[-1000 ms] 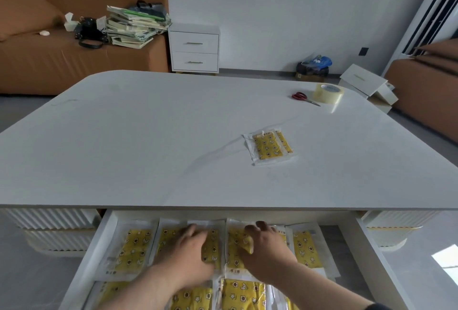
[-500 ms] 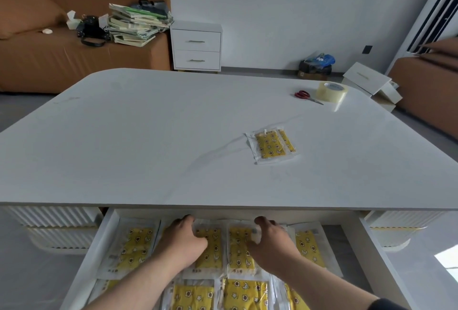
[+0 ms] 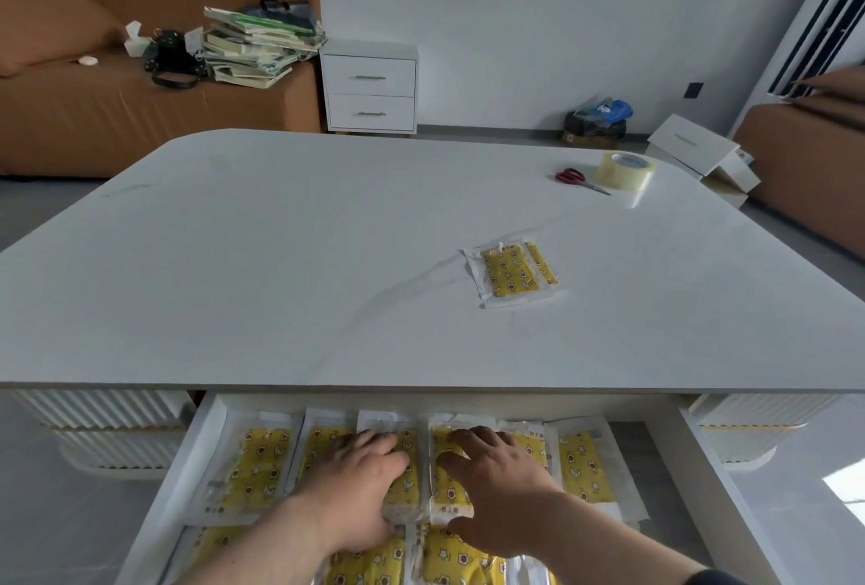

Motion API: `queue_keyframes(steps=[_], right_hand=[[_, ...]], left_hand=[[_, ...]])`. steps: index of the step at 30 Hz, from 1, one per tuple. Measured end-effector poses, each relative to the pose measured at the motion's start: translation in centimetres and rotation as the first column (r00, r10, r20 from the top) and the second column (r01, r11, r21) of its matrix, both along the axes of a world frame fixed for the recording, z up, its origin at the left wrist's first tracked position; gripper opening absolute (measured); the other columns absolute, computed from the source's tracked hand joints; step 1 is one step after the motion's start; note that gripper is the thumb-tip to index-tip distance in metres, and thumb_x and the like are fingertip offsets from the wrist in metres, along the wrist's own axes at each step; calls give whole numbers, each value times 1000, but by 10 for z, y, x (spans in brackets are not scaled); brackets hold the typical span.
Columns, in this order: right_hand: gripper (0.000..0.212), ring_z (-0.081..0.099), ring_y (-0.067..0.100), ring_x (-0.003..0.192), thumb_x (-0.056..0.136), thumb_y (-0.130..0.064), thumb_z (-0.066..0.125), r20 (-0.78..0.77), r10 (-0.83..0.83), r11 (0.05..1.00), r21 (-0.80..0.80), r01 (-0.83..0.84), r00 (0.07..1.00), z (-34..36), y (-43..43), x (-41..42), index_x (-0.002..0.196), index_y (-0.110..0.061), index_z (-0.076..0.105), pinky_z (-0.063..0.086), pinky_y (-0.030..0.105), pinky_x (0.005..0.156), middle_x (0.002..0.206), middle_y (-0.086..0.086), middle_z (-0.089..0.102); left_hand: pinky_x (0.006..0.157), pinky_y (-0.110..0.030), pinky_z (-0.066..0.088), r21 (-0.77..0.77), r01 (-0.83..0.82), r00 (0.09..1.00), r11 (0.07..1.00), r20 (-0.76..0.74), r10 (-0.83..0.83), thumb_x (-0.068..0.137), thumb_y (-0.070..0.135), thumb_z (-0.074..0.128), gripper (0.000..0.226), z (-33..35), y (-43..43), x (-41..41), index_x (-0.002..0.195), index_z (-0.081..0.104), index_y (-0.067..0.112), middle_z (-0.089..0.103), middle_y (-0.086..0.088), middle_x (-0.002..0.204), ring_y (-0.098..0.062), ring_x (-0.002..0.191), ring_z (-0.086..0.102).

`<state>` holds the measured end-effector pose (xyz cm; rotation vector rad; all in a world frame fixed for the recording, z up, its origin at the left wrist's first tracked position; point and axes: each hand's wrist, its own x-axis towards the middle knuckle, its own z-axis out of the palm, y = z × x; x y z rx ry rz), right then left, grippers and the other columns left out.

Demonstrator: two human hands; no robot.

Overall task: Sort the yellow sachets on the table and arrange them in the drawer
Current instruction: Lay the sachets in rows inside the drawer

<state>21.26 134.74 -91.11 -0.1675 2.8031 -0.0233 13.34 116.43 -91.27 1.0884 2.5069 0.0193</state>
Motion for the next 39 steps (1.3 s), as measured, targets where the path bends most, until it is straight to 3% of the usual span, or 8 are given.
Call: queue_keyframes(steps=[5,11,14,17,30,33,36,39], right_hand=[[62,21,26,143,91,-49,51,25,-25,1000,9,25,999,-4,-2,-2,146,-27,32,17,45,119,155,4,26],[62,25,25,142,90,-52,51,8,-79,995,-63,79,997,-4,0,-3,145,-26,36,18,41,119,153,1,31],[55,29,23,141,94,-46,50,-40,-166,978,-133,159,985,-5,5,-4,143,-23,43,21,37,118,153,-1,35],[51,33,21,139,95,-40,52,-42,-190,974,-134,183,981,-6,8,-5,143,-25,44,24,34,116,150,-4,38],[48,37,20,136,96,-38,54,-12,-228,955,-197,221,974,-7,11,-7,142,-28,46,29,34,115,147,-8,44],[50,40,17,136,95,-38,54,-12,-255,932,-270,243,967,4,11,-6,143,-29,44,33,32,114,148,-9,45],[49,49,14,130,92,-41,57,17,-321,877,-372,304,947,22,9,-2,140,-31,49,40,29,108,144,-9,50],[42,58,10,116,90,-39,59,13,-381,818,-461,344,924,46,10,5,131,-28,58,46,25,98,130,-9,61]], left_hand=[[119,-36,4,28,-15,1000,999,11,15,84,22,62,70,-2,-1,-1,147,32,25,15,2,161,-18,148,11],[119,-39,2,21,-24,999,1000,45,23,83,43,58,73,0,1,0,147,31,23,10,1,162,-19,148,7],[119,-37,3,58,-61,998,996,14,60,92,32,53,62,0,2,0,149,29,21,4,-1,163,-21,149,4],[120,-37,5,91,-82,997,992,-10,83,95,20,52,59,-1,0,0,149,28,22,9,0,162,-20,149,7],[121,-37,7,97,-101,995,990,22,100,96,23,51,55,0,1,-2,148,33,26,18,4,161,-17,148,12],[117,-32,20,176,-151,987,973,82,138,95,23,52,51,15,6,-2,145,40,26,31,5,155,-15,143,28],[102,-27,40,285,-289,946,914,235,225,95,26,53,40,40,15,2,135,52,30,51,8,141,-12,124,52],[99,-22,40,347,-349,916,870,321,240,94,31,56,39,69,20,7,133,54,29,55,11,135,-6,117,53]])
